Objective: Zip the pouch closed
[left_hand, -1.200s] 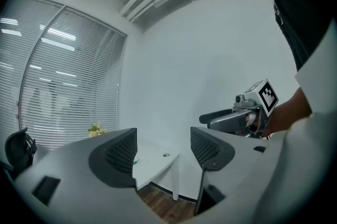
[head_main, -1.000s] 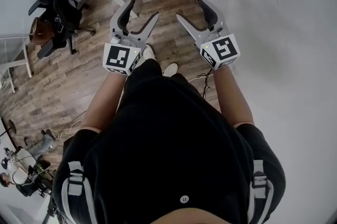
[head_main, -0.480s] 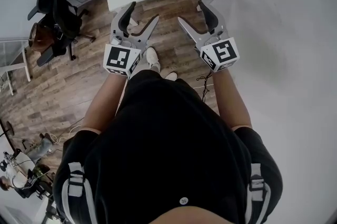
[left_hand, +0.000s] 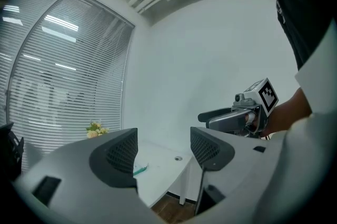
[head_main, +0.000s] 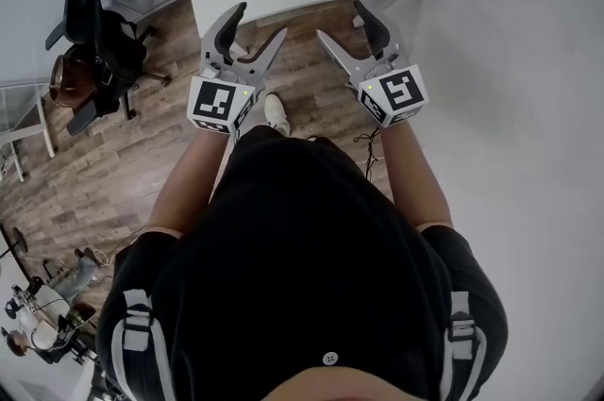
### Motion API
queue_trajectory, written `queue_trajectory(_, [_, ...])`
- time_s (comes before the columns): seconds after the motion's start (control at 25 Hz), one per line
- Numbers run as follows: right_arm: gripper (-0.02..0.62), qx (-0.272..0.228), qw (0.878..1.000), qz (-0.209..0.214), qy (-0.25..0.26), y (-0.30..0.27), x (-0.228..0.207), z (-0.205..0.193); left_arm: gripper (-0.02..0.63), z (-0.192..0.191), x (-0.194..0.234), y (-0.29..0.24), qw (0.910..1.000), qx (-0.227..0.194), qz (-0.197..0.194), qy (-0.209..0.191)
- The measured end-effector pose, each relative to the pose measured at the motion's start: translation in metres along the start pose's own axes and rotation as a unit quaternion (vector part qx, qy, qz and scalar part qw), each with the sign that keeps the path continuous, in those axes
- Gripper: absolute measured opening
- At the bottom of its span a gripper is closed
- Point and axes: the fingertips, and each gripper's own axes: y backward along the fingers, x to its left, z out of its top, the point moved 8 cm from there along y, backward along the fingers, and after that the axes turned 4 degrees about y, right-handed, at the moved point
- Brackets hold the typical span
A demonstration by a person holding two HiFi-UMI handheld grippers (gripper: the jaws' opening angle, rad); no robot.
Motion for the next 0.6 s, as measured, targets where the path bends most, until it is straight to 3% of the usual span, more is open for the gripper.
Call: queue_trajectory(0.6, [0.322,0.014,1.0,-0.02,0.002,-0.072,-0.008,0.0,0.305,-0.006,0.075,-0.027,0.9997,0.008,-0.023,0.007])
